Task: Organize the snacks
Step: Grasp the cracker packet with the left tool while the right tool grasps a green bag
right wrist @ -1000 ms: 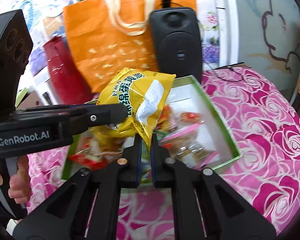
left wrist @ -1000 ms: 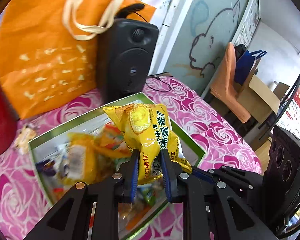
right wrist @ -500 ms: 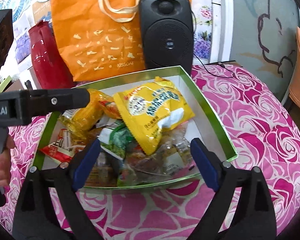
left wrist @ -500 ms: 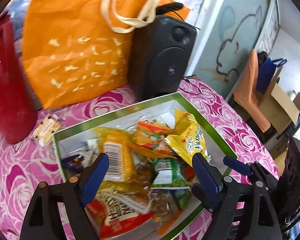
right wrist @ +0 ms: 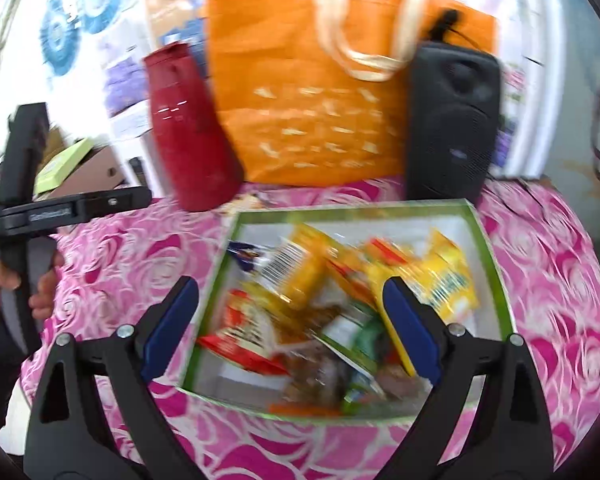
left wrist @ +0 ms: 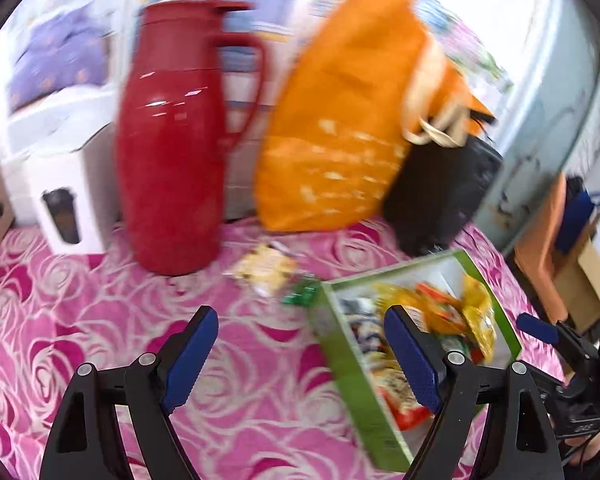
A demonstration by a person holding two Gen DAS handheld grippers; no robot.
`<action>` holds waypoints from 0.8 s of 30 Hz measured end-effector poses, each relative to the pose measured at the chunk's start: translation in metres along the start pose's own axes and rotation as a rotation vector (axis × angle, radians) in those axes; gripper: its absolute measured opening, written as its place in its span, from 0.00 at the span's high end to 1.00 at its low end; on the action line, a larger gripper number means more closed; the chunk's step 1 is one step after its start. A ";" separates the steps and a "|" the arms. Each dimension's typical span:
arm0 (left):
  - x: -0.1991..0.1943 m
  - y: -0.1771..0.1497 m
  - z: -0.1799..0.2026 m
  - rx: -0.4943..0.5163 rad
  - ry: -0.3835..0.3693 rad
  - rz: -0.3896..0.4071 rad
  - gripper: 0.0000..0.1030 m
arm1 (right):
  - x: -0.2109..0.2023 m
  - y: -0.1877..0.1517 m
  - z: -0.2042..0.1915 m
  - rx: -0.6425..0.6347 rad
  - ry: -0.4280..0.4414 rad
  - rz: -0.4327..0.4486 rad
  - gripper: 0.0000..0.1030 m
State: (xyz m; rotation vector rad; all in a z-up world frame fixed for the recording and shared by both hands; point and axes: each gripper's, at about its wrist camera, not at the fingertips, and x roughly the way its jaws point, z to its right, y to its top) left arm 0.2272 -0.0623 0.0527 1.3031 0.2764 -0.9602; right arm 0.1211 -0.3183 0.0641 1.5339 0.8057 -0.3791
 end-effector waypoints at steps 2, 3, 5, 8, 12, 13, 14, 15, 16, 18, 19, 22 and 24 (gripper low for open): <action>0.007 0.001 -0.011 -0.001 0.016 -0.014 0.16 | 0.011 0.015 -0.010 -0.030 0.051 -0.026 0.09; 0.013 0.001 -0.015 0.003 0.024 -0.026 0.16 | 0.018 0.024 -0.014 -0.040 0.070 -0.038 0.09; 0.028 0.001 -0.019 0.019 0.034 -0.048 0.16 | 0.031 0.038 -0.020 -0.056 0.086 -0.063 0.09; 0.045 0.000 -0.019 0.048 0.050 -0.059 0.16 | 0.057 0.058 -0.030 -0.107 0.088 -0.116 0.09; 0.074 0.009 -0.020 0.085 0.065 -0.074 0.19 | 0.098 0.078 -0.049 -0.231 0.060 -0.221 0.10; 0.082 0.012 -0.021 0.089 0.062 -0.084 0.21 | 0.107 0.081 -0.051 -0.255 0.059 -0.248 0.12; 0.091 0.015 -0.021 0.090 0.060 -0.096 0.23 | 0.117 0.084 -0.054 -0.275 0.057 -0.273 0.14; 0.101 0.018 -0.022 0.090 0.055 -0.108 0.24 | 0.124 0.086 -0.054 -0.290 0.052 -0.293 0.19; 0.110 0.021 -0.023 0.091 0.055 -0.118 0.25 | 0.133 0.088 -0.055 -0.315 0.032 -0.313 0.22; 0.128 0.024 -0.026 0.088 0.051 -0.141 0.25 | 0.144 0.092 -0.054 -0.347 0.008 -0.337 0.27; 0.136 0.025 -0.028 0.084 0.046 -0.153 0.25 | 0.148 0.093 -0.052 -0.350 0.006 -0.347 0.29; 0.159 0.026 -0.036 0.063 0.046 -0.186 0.25 | 0.158 0.097 -0.046 -0.349 0.034 -0.383 0.29; 0.171 0.022 -0.042 0.043 0.030 -0.207 0.39 | 0.163 0.096 -0.047 -0.377 0.031 -0.403 0.29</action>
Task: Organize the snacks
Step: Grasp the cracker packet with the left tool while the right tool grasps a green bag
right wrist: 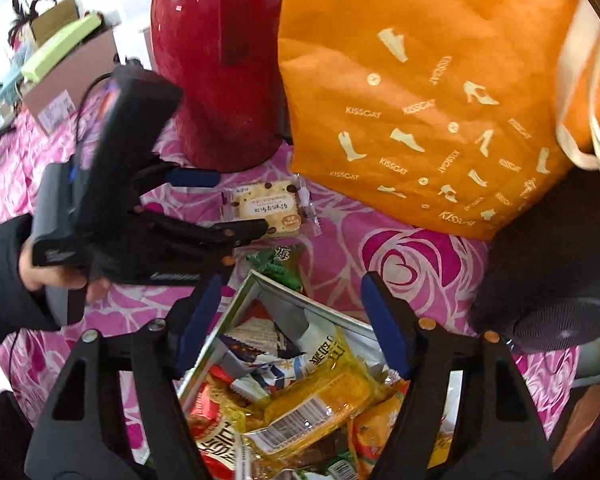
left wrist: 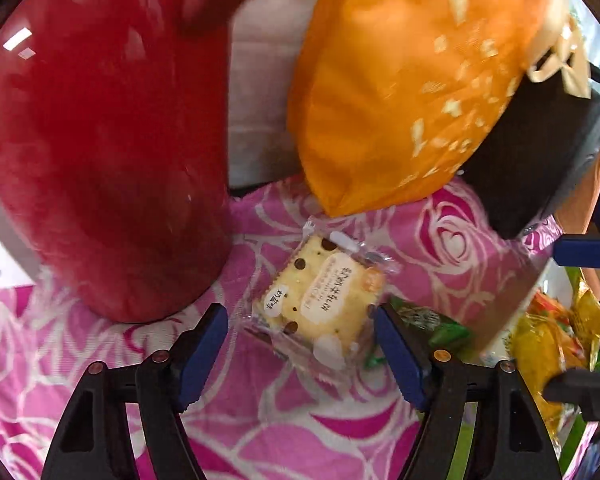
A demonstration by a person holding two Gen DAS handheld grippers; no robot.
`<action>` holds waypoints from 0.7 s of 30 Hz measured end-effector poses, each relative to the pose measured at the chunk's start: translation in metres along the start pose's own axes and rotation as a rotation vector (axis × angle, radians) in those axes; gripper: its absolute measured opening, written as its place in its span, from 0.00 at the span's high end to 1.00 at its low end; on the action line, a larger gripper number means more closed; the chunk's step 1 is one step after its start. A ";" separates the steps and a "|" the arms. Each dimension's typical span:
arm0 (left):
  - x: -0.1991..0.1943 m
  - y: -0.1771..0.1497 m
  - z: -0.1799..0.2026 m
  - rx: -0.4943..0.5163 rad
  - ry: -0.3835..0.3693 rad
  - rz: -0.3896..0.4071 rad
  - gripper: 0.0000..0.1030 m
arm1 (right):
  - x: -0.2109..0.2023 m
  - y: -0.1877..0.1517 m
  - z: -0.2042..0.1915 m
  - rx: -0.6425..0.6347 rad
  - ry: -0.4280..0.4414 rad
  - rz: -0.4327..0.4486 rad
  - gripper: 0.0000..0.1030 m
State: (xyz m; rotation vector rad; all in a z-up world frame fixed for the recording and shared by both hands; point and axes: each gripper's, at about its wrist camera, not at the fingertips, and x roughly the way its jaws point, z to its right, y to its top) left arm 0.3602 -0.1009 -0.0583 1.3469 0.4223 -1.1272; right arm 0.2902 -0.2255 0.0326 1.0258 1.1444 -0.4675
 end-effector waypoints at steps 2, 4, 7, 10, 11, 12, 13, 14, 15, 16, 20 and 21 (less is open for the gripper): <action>0.004 -0.005 -0.005 -0.003 -0.015 0.010 0.66 | 0.006 0.004 -0.004 -0.021 0.006 -0.022 0.29; -0.002 -0.007 -0.011 -0.008 -0.029 0.011 0.82 | 0.010 0.008 -0.009 -0.035 0.022 -0.042 0.29; -0.012 -0.016 -0.022 -0.014 -0.020 0.000 0.95 | 0.026 0.020 -0.018 -0.062 0.037 -0.085 0.29; -0.028 -0.030 -0.033 -0.019 -0.013 0.015 0.95 | 0.048 0.031 -0.031 -0.100 0.046 -0.153 0.29; -0.034 -0.036 -0.038 -0.027 -0.014 0.022 0.95 | 0.055 0.033 -0.034 -0.118 0.037 -0.177 0.29; -0.044 -0.043 -0.045 -0.040 -0.015 0.031 0.95 | 0.063 0.036 -0.038 -0.137 0.017 -0.211 0.29; -0.052 -0.050 -0.050 -0.046 -0.013 0.034 0.95 | 0.070 0.038 -0.041 -0.147 0.003 -0.243 0.29; -0.062 -0.059 -0.056 -0.050 0.006 0.032 0.95 | 0.075 0.039 -0.043 -0.155 -0.004 -0.266 0.29; -0.070 -0.065 -0.060 -0.051 0.015 0.044 0.95 | 0.079 0.039 -0.044 -0.163 -0.008 -0.282 0.29; -0.080 -0.072 -0.065 -0.056 0.016 0.051 0.95 | 0.084 0.040 -0.046 -0.177 -0.013 -0.299 0.29; -0.110 -0.093 -0.079 -0.077 0.046 0.078 0.90 | 0.105 0.037 -0.051 -0.237 -0.123 -0.392 0.32; -0.116 -0.097 -0.084 -0.090 0.056 0.083 0.86 | 0.110 0.036 -0.051 -0.248 -0.159 -0.409 0.49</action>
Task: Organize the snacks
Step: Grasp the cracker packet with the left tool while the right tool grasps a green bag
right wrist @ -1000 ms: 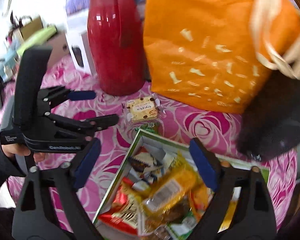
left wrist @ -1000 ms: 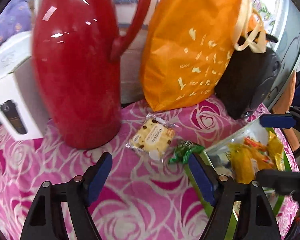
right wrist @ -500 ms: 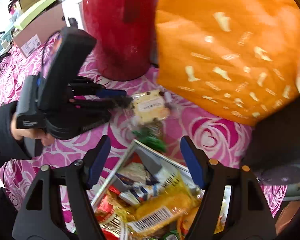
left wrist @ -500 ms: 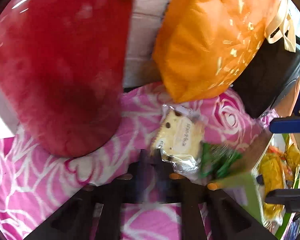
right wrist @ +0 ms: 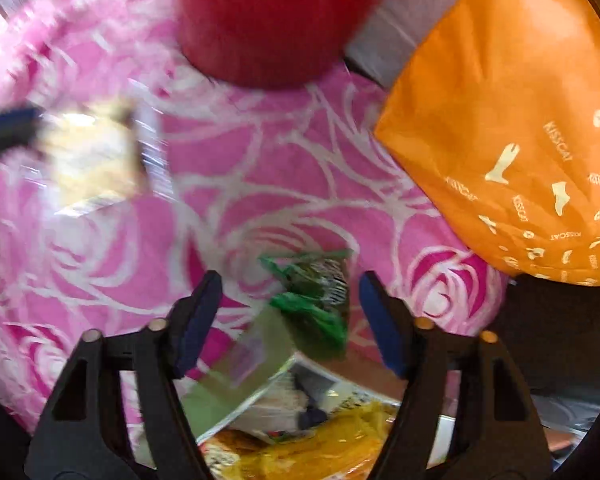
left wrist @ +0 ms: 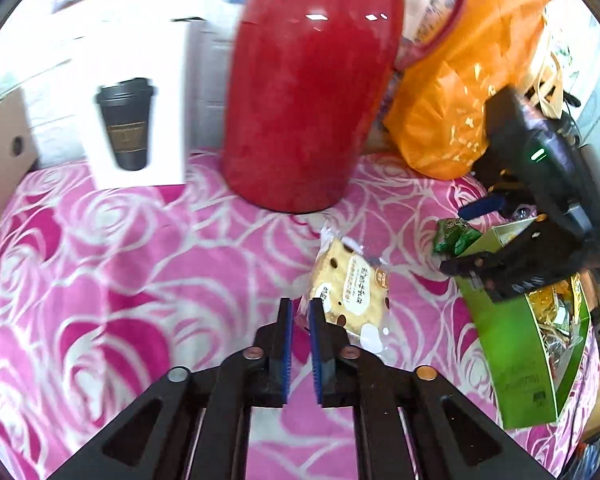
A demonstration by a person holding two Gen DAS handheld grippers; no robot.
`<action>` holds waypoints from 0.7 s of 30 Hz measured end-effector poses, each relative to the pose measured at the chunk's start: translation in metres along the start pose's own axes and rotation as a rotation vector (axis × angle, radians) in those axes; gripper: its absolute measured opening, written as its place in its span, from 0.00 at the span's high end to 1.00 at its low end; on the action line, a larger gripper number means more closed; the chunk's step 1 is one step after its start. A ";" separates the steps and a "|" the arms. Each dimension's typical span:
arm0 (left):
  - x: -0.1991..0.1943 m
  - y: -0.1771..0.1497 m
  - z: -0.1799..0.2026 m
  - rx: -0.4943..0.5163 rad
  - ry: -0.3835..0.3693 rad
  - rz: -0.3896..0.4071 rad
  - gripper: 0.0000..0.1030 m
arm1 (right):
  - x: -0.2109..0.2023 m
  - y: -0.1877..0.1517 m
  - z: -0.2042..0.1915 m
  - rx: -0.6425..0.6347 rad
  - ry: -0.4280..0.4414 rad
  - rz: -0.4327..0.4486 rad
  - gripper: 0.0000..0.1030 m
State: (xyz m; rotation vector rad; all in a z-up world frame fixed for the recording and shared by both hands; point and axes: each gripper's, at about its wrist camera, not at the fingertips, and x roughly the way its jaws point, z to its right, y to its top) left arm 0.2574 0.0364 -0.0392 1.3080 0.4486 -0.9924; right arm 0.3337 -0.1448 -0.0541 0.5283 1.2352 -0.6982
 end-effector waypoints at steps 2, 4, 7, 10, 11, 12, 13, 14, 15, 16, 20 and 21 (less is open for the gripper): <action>-0.005 -0.002 -0.002 -0.011 0.007 0.020 0.61 | 0.003 -0.001 0.000 0.000 -0.050 -0.003 0.64; -0.004 0.002 0.000 -0.011 0.021 0.034 0.44 | -0.004 -0.004 0.001 0.022 -0.030 0.051 0.65; 0.010 0.007 0.008 0.004 0.017 0.017 0.41 | -0.027 -0.011 -0.001 0.065 0.041 0.154 0.65; 0.026 0.009 0.018 0.033 0.016 -0.030 0.31 | -0.047 -0.021 -0.002 0.091 0.097 0.228 0.65; 0.035 0.009 0.024 0.057 0.041 -0.045 0.29 | -0.052 -0.024 -0.003 0.103 0.110 0.245 0.65; 0.042 0.009 0.027 0.070 0.067 -0.056 0.29 | -0.056 -0.028 -0.003 0.113 0.114 0.263 0.65; 0.049 0.009 0.029 0.075 0.083 -0.067 0.26 | -0.062 -0.032 -0.006 0.117 0.110 0.291 0.65; 0.053 0.010 0.030 0.065 0.077 -0.067 0.21 | -0.067 -0.035 -0.006 0.120 0.113 0.313 0.65; 0.055 0.011 0.031 0.057 0.079 -0.059 0.20 | -0.071 -0.041 -0.005 0.129 0.121 0.344 0.65; 0.056 0.012 0.032 0.055 0.083 -0.055 0.20 | -0.075 -0.044 -0.004 0.136 0.128 0.365 0.65; 0.061 0.013 0.039 0.070 0.098 -0.065 0.17 | -0.094 -0.055 0.006 0.198 0.140 0.459 0.65; 0.061 0.012 0.039 0.074 0.095 -0.070 0.17 | -0.096 -0.052 0.005 0.211 0.147 0.469 0.65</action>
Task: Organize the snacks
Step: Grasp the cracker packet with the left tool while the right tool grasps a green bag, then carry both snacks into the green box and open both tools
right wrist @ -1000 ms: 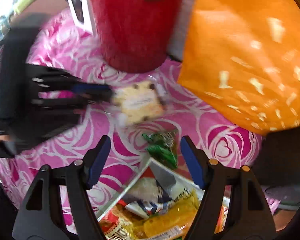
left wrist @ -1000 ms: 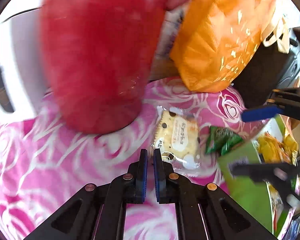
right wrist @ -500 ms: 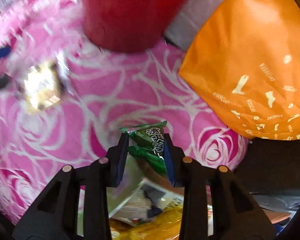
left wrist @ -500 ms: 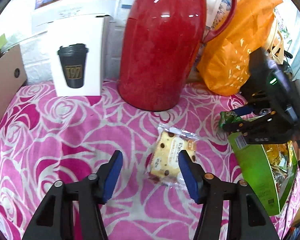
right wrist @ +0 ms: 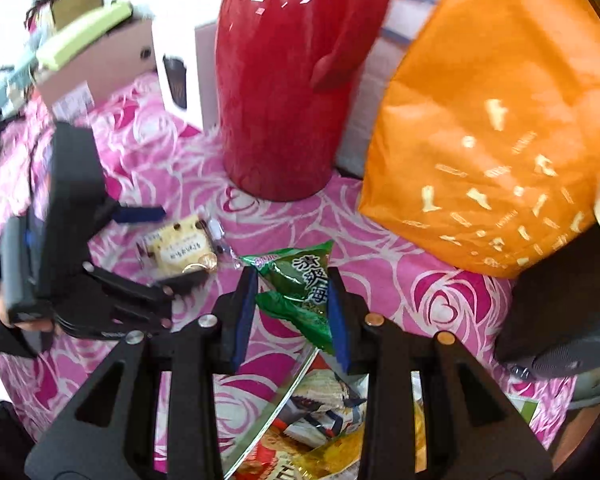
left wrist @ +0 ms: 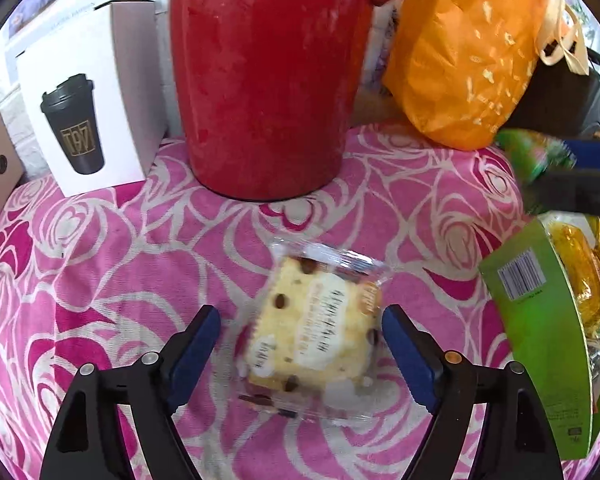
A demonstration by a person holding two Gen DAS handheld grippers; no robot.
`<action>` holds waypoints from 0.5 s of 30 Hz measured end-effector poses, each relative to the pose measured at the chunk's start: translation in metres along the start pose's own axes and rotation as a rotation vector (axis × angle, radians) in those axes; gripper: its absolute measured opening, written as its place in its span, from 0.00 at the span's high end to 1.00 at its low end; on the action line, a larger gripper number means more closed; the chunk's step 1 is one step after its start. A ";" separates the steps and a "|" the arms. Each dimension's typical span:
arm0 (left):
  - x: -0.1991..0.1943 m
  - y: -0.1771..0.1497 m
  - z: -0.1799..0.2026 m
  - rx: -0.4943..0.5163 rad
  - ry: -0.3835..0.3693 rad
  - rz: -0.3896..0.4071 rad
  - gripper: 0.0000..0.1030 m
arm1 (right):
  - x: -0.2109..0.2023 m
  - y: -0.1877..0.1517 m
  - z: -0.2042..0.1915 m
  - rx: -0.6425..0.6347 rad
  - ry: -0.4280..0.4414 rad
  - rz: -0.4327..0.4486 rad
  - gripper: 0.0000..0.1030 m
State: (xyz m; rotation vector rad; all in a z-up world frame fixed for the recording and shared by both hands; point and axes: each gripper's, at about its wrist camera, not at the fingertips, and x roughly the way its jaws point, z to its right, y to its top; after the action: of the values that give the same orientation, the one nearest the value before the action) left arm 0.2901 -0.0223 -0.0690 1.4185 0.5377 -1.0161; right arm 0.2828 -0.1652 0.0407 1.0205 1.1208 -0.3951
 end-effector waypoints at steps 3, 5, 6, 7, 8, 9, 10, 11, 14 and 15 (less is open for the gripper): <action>0.005 -0.004 0.008 0.040 0.028 0.000 0.18 | -0.010 -0.007 -0.001 0.028 0.014 0.016 0.65; 0.008 -0.007 0.014 0.092 0.079 0.002 0.35 | -0.009 -0.013 -0.004 0.043 0.016 0.018 0.65; 0.005 -0.008 0.017 0.108 0.090 0.012 0.39 | -0.013 -0.017 -0.004 0.054 0.020 0.026 0.65; 0.001 -0.008 0.016 0.091 0.084 0.001 0.39 | -0.020 -0.023 -0.003 0.069 0.029 0.041 0.65; -0.001 -0.008 0.015 0.073 0.082 -0.009 0.39 | -0.024 -0.028 -0.002 0.077 0.036 0.052 0.65; -0.006 -0.009 0.014 0.054 0.082 -0.008 0.39 | -0.029 -0.032 -0.002 0.085 0.041 0.064 0.65; -0.012 -0.010 0.015 0.048 0.083 0.002 0.39 | -0.037 -0.038 -0.003 0.092 0.045 0.080 0.65; -0.018 -0.011 0.016 0.045 0.084 0.014 0.39 | -0.044 -0.043 -0.003 0.097 0.047 0.094 0.65; -0.046 -0.015 0.025 0.047 0.074 0.056 0.39 | -0.065 -0.058 -0.004 0.108 0.048 0.140 0.65; -0.057 -0.016 0.031 0.053 0.073 0.077 0.39 | -0.072 -0.063 -0.004 0.113 0.048 0.154 0.65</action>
State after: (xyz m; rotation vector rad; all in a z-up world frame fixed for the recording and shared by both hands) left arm 0.2405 -0.0354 -0.0260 1.5170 0.5085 -0.9254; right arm 0.2052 -0.2090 0.0737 1.2129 1.0641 -0.3148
